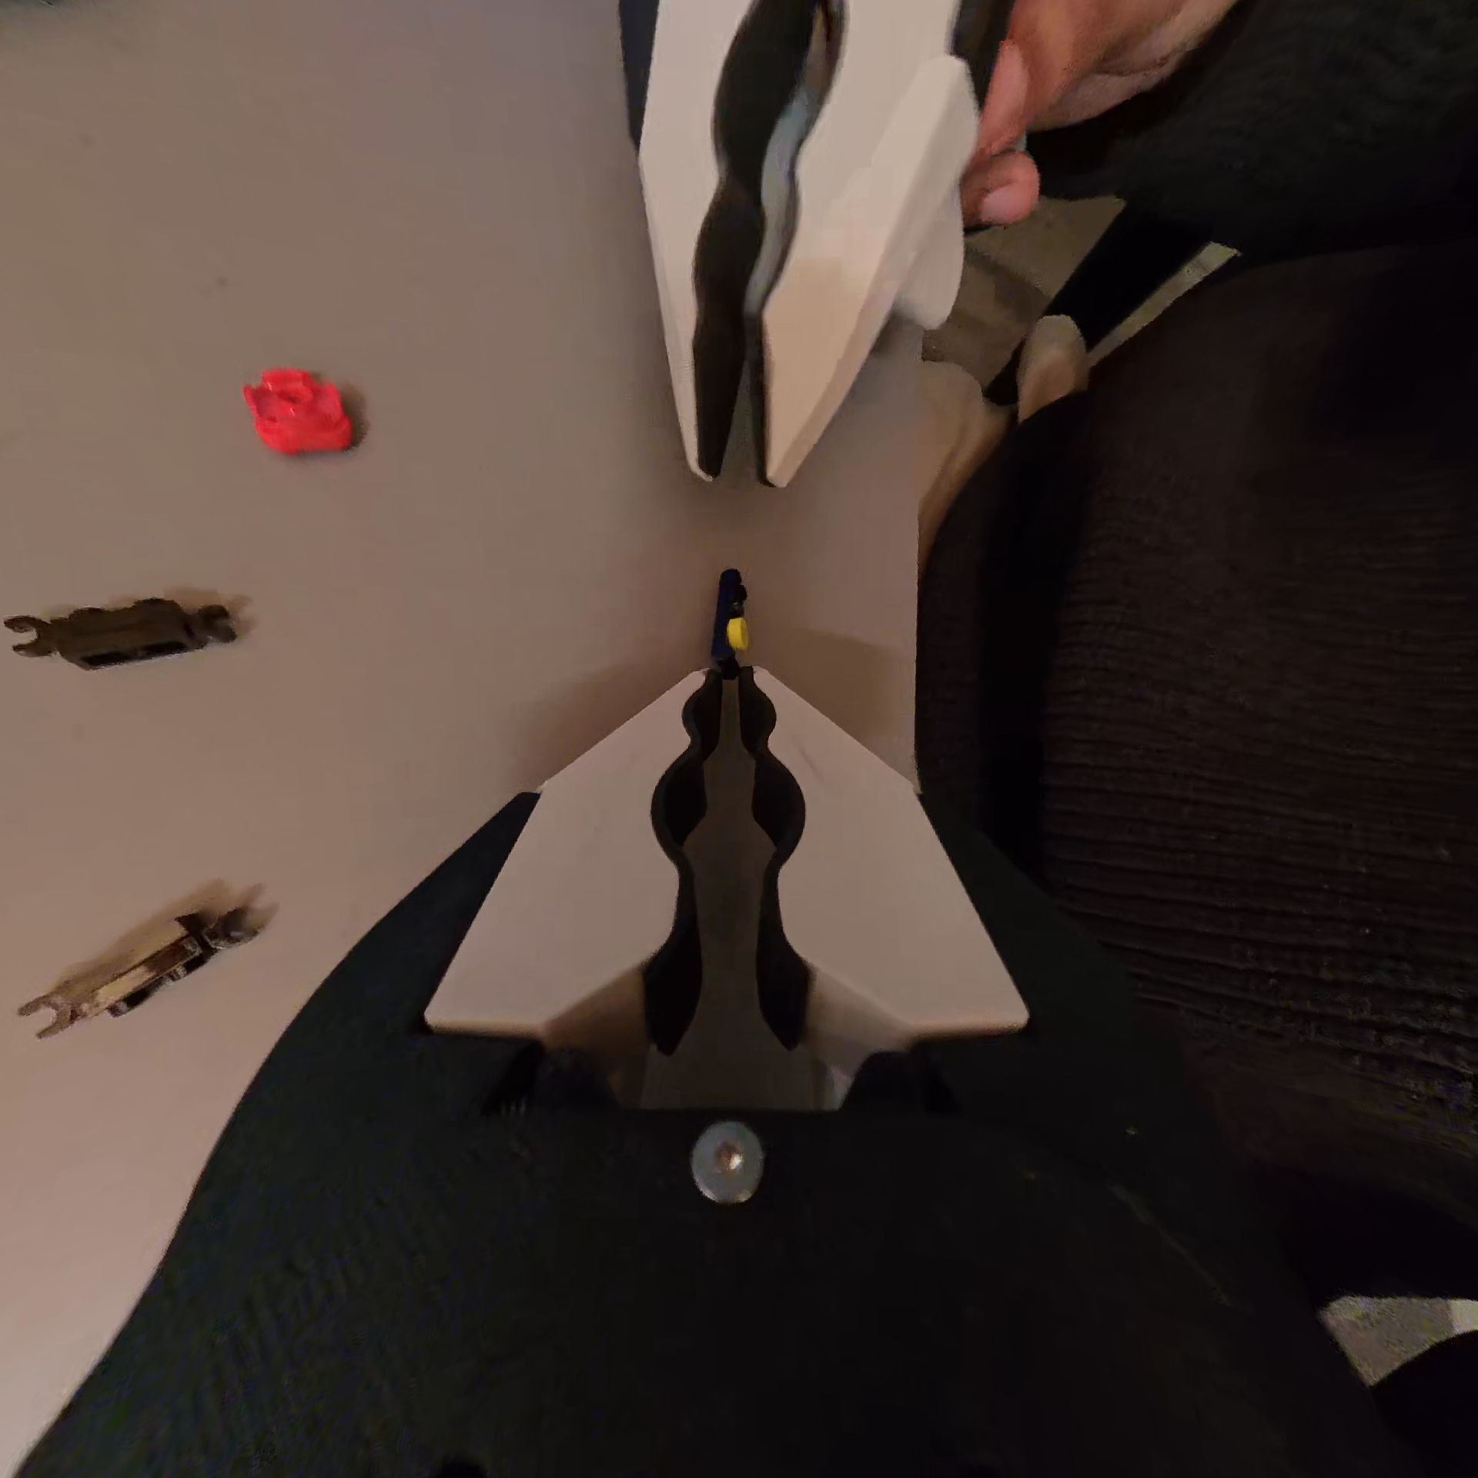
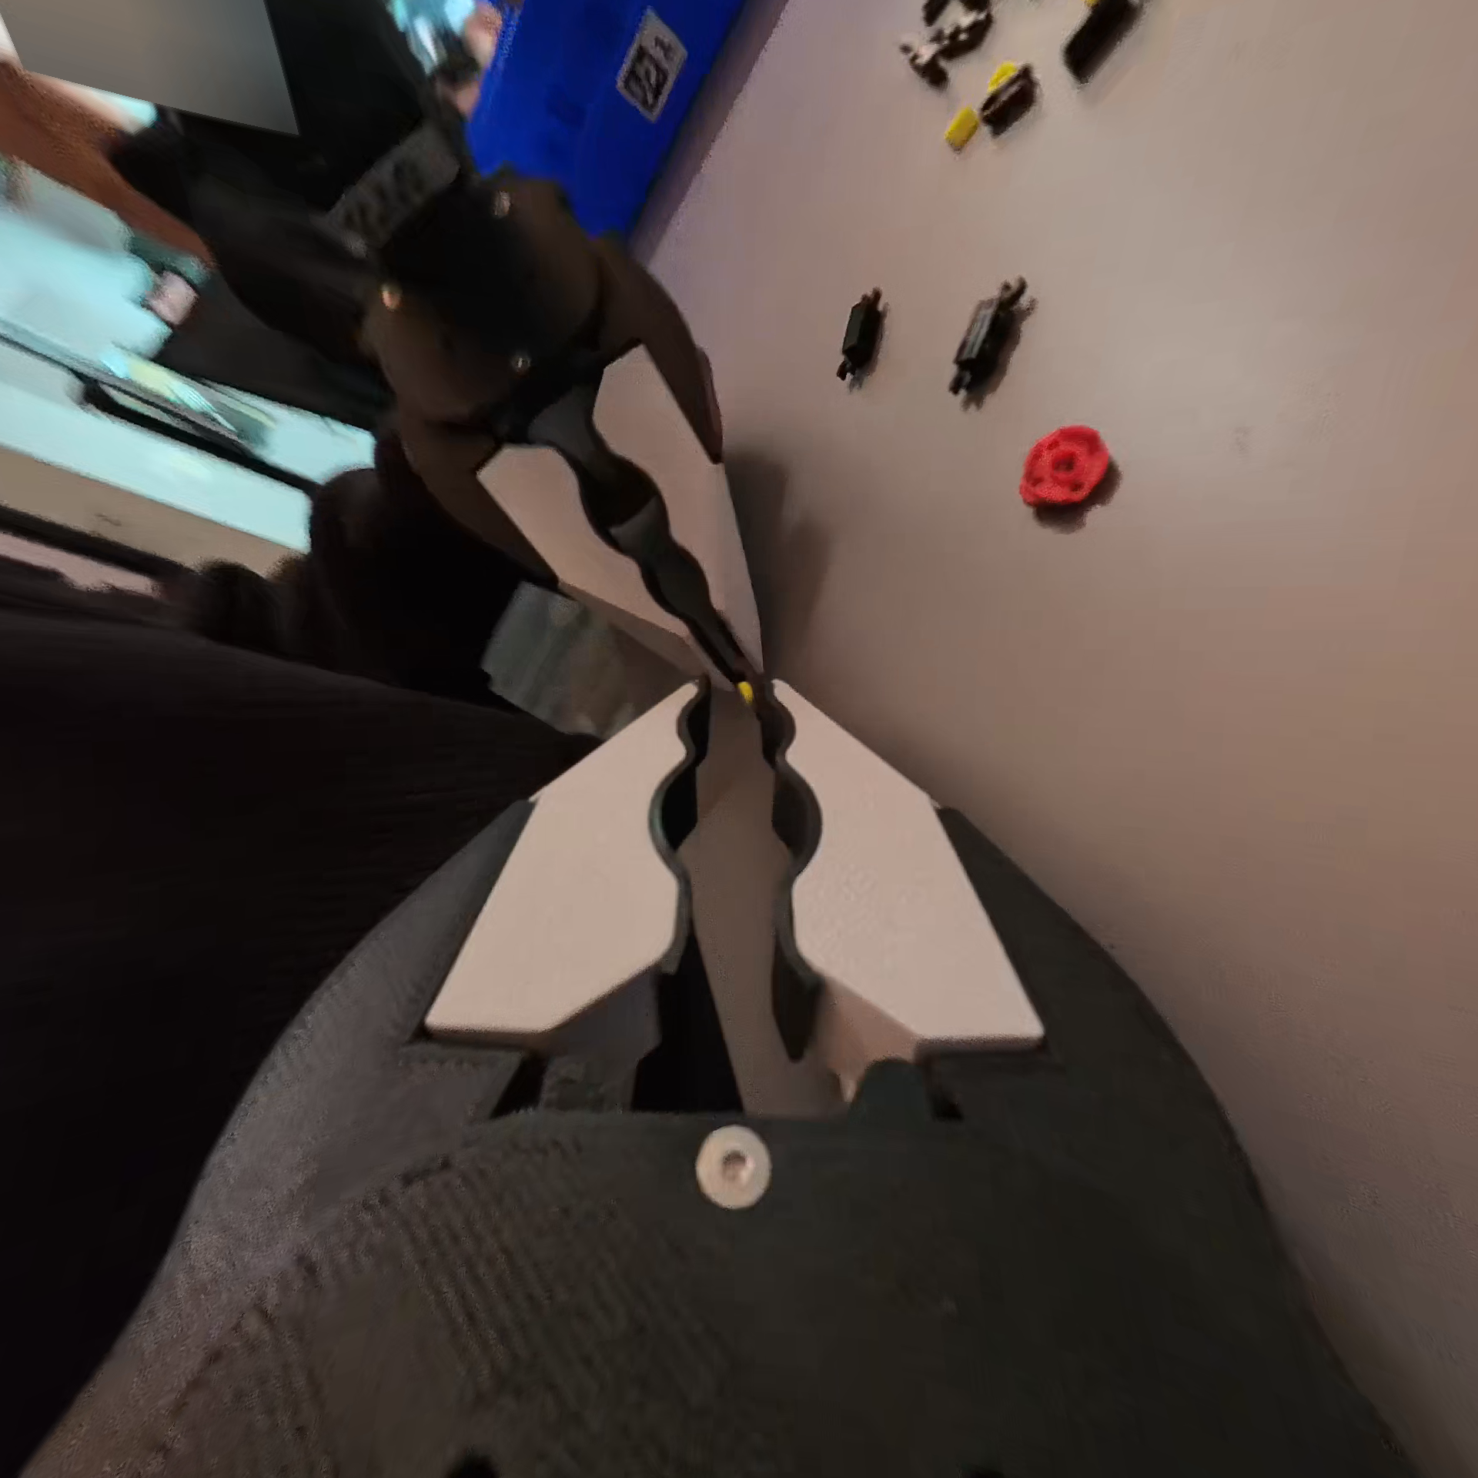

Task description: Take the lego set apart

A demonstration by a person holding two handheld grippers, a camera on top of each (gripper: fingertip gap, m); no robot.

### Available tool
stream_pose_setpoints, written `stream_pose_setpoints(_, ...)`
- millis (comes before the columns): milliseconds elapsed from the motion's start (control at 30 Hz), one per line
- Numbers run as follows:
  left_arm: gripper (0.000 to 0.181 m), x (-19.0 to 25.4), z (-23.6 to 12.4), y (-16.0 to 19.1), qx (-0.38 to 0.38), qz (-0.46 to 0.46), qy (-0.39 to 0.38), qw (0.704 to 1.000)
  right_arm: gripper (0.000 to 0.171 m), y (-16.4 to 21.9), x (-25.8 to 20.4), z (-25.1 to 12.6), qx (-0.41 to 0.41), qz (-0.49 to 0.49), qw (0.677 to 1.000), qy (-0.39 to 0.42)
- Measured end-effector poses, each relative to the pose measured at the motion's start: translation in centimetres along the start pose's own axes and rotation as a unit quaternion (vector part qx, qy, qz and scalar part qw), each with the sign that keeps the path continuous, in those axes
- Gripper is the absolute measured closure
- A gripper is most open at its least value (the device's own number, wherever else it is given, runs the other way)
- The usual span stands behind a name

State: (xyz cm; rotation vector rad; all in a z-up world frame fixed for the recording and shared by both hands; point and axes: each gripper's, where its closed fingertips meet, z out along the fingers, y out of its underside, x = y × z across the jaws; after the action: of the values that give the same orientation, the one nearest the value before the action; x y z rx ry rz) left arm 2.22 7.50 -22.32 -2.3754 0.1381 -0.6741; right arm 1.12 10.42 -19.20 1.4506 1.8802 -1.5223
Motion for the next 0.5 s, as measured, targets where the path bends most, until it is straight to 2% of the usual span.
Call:
stream_pose_setpoints(133, 0.178, -0.2, 0.0, -0.1, 0.004, -0.014, 0.002, 1.000, 0.159, 1.0, 0.6, 0.6, -0.050, -0.140, 0.985, 0.086)
stream_pose_setpoints(267, 0.178, -0.7, -0.1, -0.3, 0.013, -0.029, -0.012, 0.999, 0.152, 2.1, 1.5, 1.4, -0.091, -0.204, 0.965, 0.135)
stream_pose_setpoints(400, 0.173, -1.7, -0.4, -0.8, 0.027, -0.041, -0.039, 0.998, 0.161, 2.7, 1.1, 2.0, -0.107, -0.240, 0.955, 0.137)
stream_pose_setpoints(500, 0.172, -1.9, -0.5, -0.8, 0.031, -0.043, -0.042, 0.998, 0.162, 3.0, 0.8, 2.3, -0.114, -0.254, 0.952, 0.130)
